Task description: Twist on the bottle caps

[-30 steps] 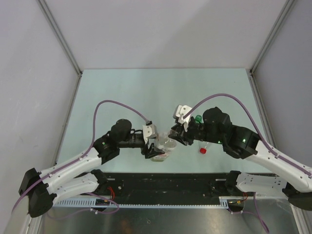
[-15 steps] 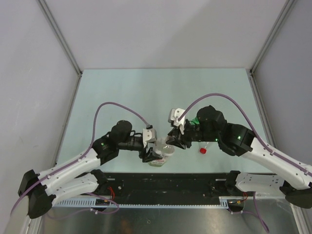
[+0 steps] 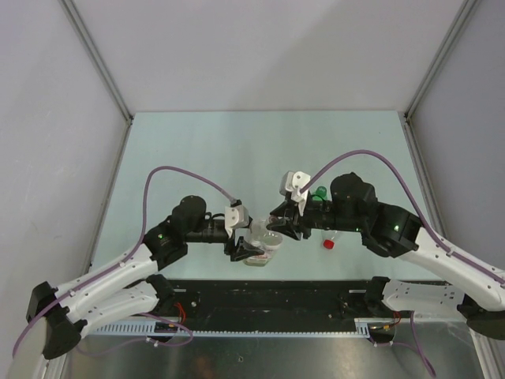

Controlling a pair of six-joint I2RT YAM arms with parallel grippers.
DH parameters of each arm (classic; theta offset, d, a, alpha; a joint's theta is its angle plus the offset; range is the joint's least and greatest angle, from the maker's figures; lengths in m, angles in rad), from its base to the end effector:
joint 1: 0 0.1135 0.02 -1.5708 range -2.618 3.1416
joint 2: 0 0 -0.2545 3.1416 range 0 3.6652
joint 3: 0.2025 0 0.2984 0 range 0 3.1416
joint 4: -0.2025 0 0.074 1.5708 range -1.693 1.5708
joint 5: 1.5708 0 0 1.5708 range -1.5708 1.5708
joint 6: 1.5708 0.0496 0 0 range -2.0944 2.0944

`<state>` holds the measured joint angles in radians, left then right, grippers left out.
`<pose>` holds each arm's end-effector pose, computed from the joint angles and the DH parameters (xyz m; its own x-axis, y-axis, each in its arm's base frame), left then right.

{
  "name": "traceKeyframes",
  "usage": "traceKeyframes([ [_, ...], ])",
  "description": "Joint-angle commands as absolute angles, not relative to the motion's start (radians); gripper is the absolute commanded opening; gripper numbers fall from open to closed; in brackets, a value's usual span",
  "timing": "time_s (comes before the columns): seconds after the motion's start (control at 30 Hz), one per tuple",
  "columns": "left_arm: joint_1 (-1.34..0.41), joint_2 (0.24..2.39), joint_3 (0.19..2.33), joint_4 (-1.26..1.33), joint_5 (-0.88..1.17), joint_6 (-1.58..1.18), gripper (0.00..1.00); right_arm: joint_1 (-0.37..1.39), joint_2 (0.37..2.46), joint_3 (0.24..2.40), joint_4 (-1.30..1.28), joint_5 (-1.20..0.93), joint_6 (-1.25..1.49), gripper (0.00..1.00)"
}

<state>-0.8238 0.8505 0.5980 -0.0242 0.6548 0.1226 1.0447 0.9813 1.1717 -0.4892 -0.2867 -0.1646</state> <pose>0.1539 -0.2107 0.2589 -0.0644 0.2123 -0.9751 0.9954 0.0837 -0.0475 0.1236 0.2408 0.4035 0.0123 -0.2917 -0.9564 -0.9764 0.2029 -0.0745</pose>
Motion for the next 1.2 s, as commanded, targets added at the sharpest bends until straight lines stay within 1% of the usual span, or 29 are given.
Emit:
traceKeyframes([
  [0.0, -0.82, 0.837, 0.655, 0.18, 0.655, 0.076, 0.0, 1.079, 1.025, 1.134, -0.579, -0.302, -0.141, 0.07],
  [0.13, -0.819, 0.86, 0.655, 0.179, 0.641, 0.084, 0.0, 1.082, 1.012, 1.135, -0.582, -0.288, -0.166, 0.09],
  [0.33, -0.82, 0.928, 0.671, 0.161, 0.646, 0.085, 0.0, 1.085, 1.006, 1.135, -0.617, -0.266, -0.23, 0.19],
  [0.57, -0.82, 0.947, 0.688, 0.15, 0.65, 0.065, 0.0, 1.094, 1.017, 1.134, -0.647, -0.2, -0.238, 0.21],
  [0.73, -0.821, 0.951, 0.689, 0.149, 0.643, 0.063, 0.0, 1.099, 1.005, 1.135, -0.618, -0.19, -0.236, 0.3],
  [0.83, -0.821, 0.958, 0.687, 0.149, 0.644, 0.061, 0.0, 1.099, 0.992, 1.135, -0.598, -0.179, -0.243, 0.32],
  [1.17, -0.82, 0.96, 0.678, 0.15, 0.646, 0.063, 0.0, 1.1, 0.95, 1.134, -0.558, -0.144, -0.234, 0.36],
])
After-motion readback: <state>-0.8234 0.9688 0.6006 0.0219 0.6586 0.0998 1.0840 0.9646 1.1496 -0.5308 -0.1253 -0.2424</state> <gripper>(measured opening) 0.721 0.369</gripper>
